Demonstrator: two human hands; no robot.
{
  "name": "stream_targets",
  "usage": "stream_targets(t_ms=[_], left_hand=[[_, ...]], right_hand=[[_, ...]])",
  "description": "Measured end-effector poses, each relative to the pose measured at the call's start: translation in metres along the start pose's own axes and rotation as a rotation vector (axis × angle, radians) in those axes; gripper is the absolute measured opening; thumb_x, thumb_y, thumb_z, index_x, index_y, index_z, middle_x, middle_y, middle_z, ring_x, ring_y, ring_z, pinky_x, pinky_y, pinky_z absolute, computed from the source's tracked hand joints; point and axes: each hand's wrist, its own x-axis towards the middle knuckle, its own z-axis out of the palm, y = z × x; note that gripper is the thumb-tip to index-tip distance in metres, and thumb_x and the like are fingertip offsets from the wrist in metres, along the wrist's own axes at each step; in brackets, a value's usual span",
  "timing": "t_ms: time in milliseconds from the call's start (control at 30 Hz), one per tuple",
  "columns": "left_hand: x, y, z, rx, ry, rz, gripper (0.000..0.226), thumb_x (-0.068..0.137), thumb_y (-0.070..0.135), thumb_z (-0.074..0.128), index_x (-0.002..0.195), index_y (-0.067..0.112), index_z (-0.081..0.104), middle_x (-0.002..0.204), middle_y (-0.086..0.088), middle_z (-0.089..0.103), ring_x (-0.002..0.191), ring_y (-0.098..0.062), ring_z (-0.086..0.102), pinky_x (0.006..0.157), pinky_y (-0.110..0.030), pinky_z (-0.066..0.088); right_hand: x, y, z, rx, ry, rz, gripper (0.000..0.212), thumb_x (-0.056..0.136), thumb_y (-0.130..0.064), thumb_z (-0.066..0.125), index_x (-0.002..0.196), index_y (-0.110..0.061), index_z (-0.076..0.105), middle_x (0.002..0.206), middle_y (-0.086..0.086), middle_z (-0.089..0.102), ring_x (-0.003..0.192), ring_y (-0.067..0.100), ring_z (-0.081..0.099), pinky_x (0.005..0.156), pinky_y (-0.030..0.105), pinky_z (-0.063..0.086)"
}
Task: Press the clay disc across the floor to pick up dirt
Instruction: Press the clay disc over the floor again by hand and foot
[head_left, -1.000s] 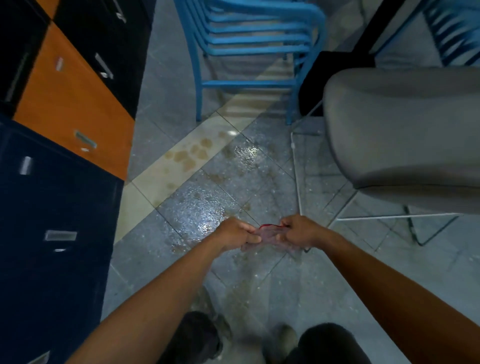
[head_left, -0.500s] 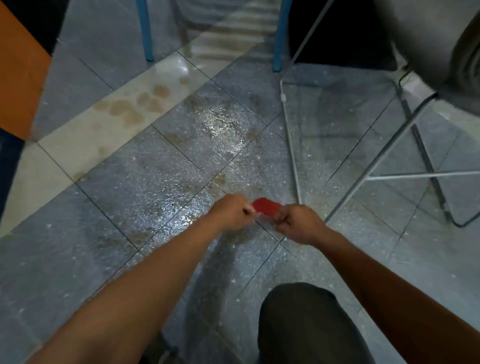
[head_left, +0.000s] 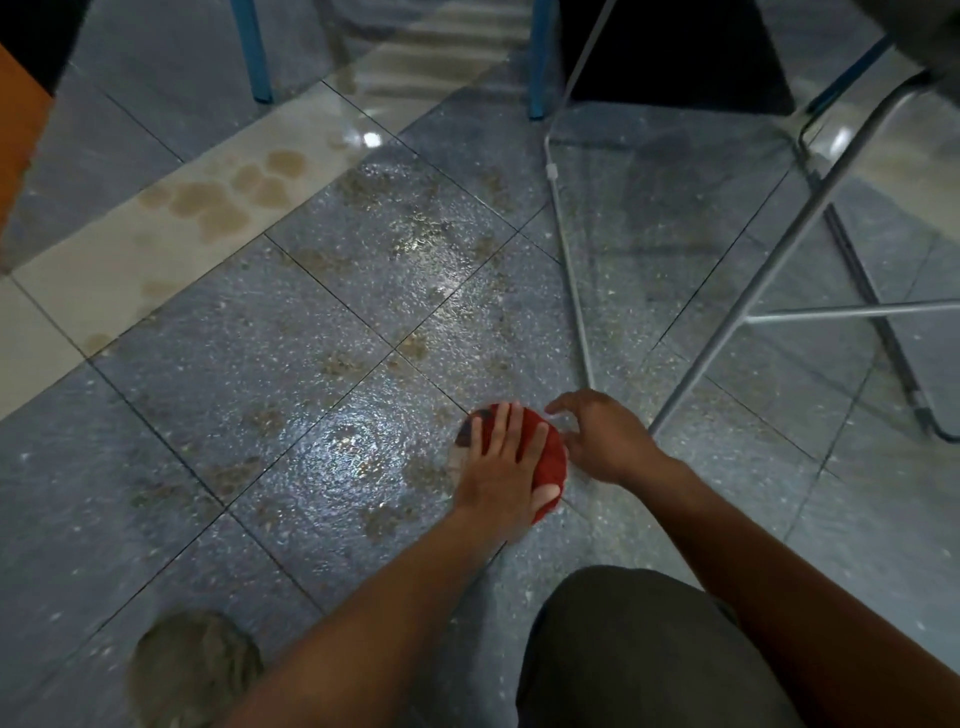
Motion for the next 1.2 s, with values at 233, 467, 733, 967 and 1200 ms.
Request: stream_targets(t_ms=[233,467,733,967,1200], left_hand=[[-0.038,0.02,0.057,0.012,0.067,0.172,0.077,0.104,0.069,0.038,0.17,0.03,0.026,0.179,-0.017,0.005,0.166,-0.04,0.01,0.125,-0.074,0.018],[-0.066,-0.065,0.046,0.054,0.064,0.234,0.081,0.1,0.084,0.033,0.169,0.042,0.025,0.181,-0.004,0.01,0.168,-0.029,0.004,0.13,-0.068,0.001],[0.001,0.029,0.03,0.006,-0.01,0.077,0.076,0.107,0.07,0.021,0.171,0.03,0.012,0.18,-0.013,-0.006,0.162,-0.036,-0.027,0.128,-0.067,-0.014],[-0.123,-0.081,0.058,0.003,0.118,0.137,0.073,0.103,0.077,0.037,0.168,0.043,0.028,0.181,0.002,0.012,0.167,-0.024,0.008,0.132,-0.062,0.002],[-0.052,-0.103,0.03,-0.107,0.165,-0.469,0.083,0.105,0.079,0.018,0.172,0.034,-0.003,0.179,-0.011,-0.015,0.165,-0.035,-0.018,0.131,-0.065,-0.008]], right_hand=[[0.012,0.009,0.0,-0.018,-0.038,0.066,0.05,0.09,-0.015,0.07,0.136,-0.031,0.056,0.143,0.003,0.052,0.124,0.023,0.056,0.079,0.029,0.052],[0.017,0.009,-0.005,0.06,0.007,0.035,0.049,0.093,-0.012,0.066,0.137,-0.031,0.057,0.146,0.003,0.053,0.13,0.023,0.054,0.099,0.03,0.047],[0.025,0.003,0.001,0.012,-0.024,-0.031,0.051,0.088,-0.028,0.073,0.137,-0.029,0.058,0.141,0.002,0.058,0.129,0.023,0.055,0.103,0.034,0.046],[0.014,-0.025,0.028,-0.049,-0.1,-0.102,0.073,0.078,-0.041,0.084,0.143,-0.03,0.052,0.145,-0.001,0.053,0.129,0.024,0.052,0.104,0.037,0.047],[0.011,-0.046,0.045,-0.146,-0.039,-0.082,0.09,0.078,-0.044,0.084,0.153,-0.026,0.037,0.159,0.005,0.036,0.142,0.029,0.039,0.114,0.04,0.039]])
